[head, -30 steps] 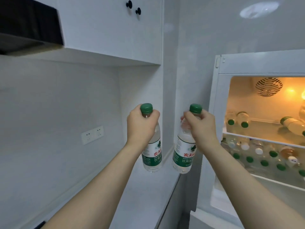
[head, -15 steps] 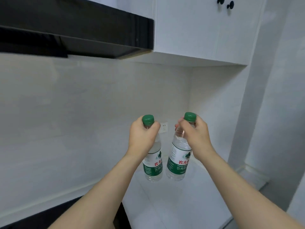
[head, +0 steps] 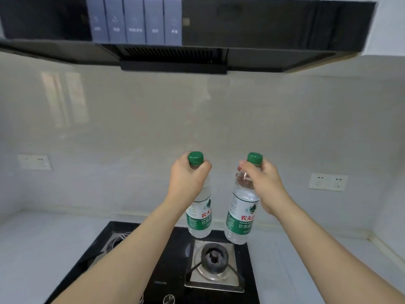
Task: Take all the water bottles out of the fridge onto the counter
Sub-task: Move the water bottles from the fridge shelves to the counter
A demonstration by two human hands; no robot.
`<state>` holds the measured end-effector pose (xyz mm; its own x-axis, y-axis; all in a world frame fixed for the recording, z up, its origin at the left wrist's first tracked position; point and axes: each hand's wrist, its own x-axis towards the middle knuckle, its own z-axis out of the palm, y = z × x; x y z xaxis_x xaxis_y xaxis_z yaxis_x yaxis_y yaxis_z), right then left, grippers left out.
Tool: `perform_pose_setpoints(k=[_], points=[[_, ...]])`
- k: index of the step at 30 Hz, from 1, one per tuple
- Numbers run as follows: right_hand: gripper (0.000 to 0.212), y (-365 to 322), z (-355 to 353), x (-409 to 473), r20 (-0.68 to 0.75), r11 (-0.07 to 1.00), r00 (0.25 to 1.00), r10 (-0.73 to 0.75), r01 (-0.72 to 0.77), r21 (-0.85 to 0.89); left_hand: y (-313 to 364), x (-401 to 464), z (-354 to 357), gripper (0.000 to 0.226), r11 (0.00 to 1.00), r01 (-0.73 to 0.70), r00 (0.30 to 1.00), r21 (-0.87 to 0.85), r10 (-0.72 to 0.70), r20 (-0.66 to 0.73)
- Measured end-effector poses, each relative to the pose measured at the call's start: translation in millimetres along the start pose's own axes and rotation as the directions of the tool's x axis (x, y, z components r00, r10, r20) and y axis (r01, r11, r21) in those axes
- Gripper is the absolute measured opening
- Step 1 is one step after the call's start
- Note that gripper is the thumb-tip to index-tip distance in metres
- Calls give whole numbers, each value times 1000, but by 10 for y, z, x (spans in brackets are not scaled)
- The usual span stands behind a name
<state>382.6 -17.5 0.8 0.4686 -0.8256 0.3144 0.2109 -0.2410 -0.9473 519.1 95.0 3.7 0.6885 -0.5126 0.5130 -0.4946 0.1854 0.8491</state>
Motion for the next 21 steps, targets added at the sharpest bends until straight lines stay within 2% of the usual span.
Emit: perform_pose_setpoints(k=[5, 10, 21], points=[[6, 77, 956, 1, 149, 993, 987, 61, -75, 90, -279, 154, -889, 24, 998, 53, 995, 41, -50, -84], [11, 118, 1945, -36, 255, 977, 961, 108, -150, 152, -571, 360, -1845, 27, 987, 112, 993, 116, -105, -60], [14, 328, 3828, -368, 458, 971, 871, 176, -231, 66, -1191, 382, -3693, 28, 954, 263, 962, 146, -247, -120]])
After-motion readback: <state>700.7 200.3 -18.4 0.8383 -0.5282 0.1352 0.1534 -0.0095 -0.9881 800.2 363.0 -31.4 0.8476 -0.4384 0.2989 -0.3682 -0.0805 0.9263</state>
